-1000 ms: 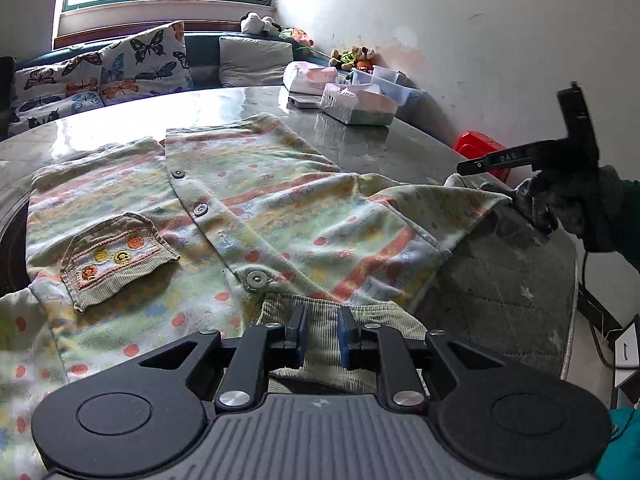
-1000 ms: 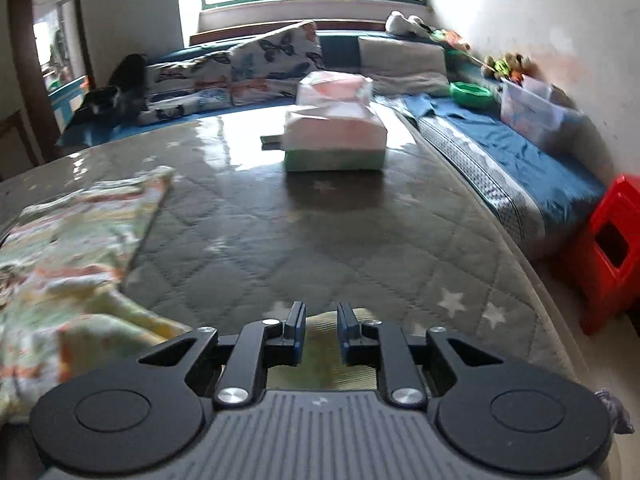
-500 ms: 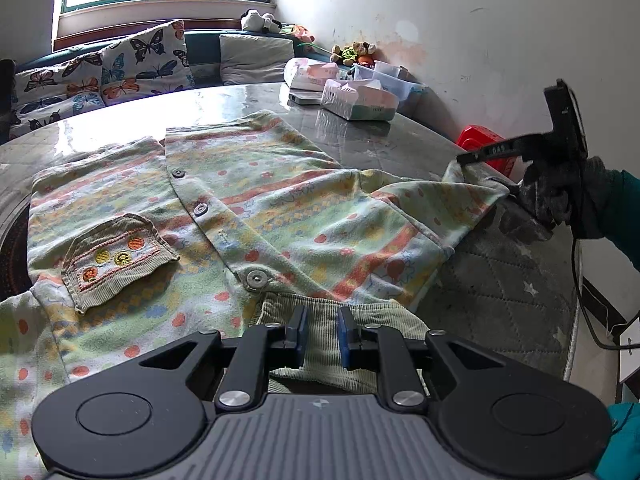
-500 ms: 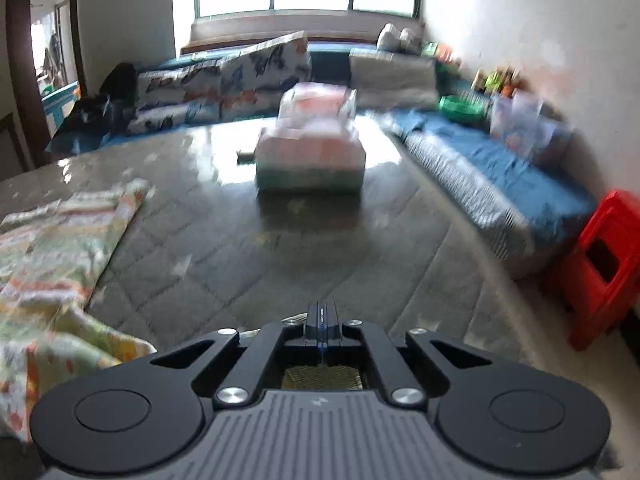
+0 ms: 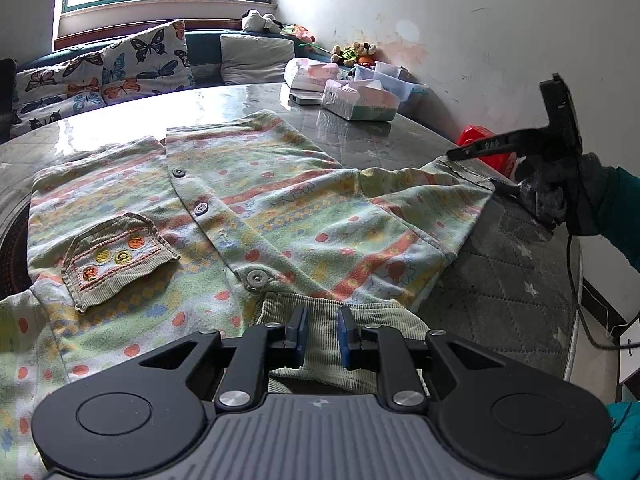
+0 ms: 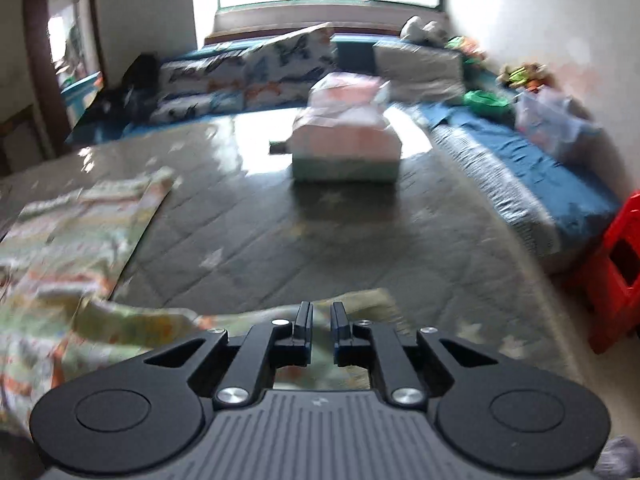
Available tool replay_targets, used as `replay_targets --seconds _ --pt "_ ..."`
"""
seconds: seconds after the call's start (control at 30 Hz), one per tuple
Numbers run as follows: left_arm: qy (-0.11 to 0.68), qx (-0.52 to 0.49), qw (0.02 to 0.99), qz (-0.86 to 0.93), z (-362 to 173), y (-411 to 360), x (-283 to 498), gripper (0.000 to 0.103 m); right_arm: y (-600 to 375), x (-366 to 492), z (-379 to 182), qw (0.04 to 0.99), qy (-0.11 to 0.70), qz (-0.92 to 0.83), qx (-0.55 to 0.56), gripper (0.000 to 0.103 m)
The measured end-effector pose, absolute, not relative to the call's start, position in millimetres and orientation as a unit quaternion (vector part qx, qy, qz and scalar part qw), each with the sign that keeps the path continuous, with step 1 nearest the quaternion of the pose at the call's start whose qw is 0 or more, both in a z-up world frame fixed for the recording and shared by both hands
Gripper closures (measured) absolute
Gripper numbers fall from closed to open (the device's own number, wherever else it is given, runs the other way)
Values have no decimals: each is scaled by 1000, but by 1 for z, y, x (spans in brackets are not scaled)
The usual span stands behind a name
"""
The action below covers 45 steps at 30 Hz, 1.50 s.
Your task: Fold clothes
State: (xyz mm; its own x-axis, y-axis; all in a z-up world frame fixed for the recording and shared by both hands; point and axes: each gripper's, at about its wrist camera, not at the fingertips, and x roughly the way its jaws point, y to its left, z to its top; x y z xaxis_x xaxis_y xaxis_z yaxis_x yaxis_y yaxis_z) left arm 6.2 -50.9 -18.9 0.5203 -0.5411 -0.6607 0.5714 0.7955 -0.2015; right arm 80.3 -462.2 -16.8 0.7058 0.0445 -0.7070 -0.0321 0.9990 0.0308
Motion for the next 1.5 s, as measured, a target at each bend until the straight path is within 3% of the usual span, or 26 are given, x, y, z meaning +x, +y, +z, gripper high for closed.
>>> replay_targets --seconds 0.07,0.43,0.9,1.5 --pt "371 20 872 -319 -19 -51 6 85 -458 86 -25 920 391 19 7 90" --pt "369 13 873 -319 -21 -49 5 85 -466 100 -22 925 375 -33 43 93" --pt "369 13 874 -317 -20 -49 4 85 -397 91 -23 918 384 100 14 90" --pt "367 10 874 -318 -21 -46 3 85 -477 33 -23 918 395 -8 20 89"
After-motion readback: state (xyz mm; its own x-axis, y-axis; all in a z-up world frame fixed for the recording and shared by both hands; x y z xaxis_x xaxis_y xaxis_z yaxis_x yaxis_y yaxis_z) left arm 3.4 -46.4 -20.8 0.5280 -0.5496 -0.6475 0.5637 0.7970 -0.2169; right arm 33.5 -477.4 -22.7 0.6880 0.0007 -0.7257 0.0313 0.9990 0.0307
